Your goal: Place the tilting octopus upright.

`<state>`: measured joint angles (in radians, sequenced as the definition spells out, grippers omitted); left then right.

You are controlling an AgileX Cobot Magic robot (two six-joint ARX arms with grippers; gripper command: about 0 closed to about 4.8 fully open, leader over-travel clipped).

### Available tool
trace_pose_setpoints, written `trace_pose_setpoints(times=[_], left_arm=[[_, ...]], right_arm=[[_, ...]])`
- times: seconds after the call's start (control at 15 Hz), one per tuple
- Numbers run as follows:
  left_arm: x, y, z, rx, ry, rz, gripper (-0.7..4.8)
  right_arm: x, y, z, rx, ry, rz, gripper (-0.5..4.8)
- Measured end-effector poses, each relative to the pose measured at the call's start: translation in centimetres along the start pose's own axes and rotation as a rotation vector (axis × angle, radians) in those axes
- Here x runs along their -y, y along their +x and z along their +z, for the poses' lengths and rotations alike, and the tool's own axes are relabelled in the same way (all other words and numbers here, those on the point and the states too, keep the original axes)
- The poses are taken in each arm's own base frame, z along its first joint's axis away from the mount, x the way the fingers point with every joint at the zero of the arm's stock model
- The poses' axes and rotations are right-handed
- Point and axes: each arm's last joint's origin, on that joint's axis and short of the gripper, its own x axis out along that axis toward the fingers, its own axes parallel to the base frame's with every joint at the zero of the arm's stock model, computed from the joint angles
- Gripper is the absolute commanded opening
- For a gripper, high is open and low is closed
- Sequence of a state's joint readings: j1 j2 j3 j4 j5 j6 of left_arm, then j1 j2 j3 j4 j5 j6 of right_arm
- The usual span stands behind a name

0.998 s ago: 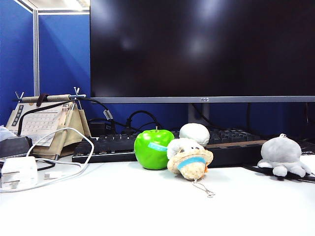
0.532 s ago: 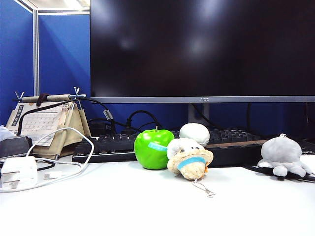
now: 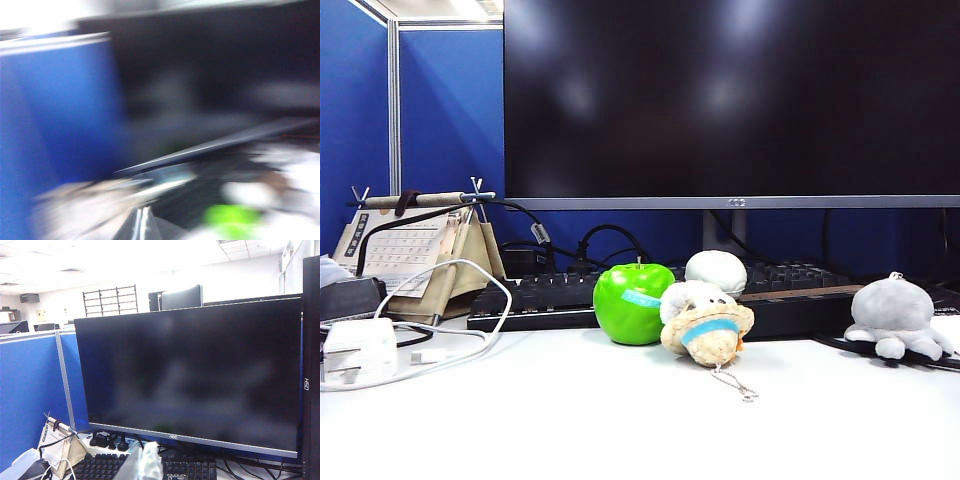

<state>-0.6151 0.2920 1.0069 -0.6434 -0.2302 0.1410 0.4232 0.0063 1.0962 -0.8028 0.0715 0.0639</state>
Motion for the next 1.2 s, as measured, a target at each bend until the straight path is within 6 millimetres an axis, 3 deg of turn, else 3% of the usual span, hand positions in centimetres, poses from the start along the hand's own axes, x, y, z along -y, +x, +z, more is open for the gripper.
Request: trace_pose_setpoints(times=[0.27, 0.93, 1.2], left_arm=[[-0.1, 1.4, -2.3, -0.13, 0.025, 0.31, 0.22], [-1.0, 6.8, -11.9, -0.207, -0.03, 0.314, 0.23], [-0.8, 6.9, -12.4, -0.151, -0.028, 0.26, 0.22]], right_arm=[[0.0, 0.0, 0.0, 0.0, 0.0, -0.002, -0.06], [0.0, 0.0, 0.0, 0.0, 0.0, -0.003, -0.06], [0.0, 0.0, 0.0, 0.0, 0.0, -0.003, -0.06]])
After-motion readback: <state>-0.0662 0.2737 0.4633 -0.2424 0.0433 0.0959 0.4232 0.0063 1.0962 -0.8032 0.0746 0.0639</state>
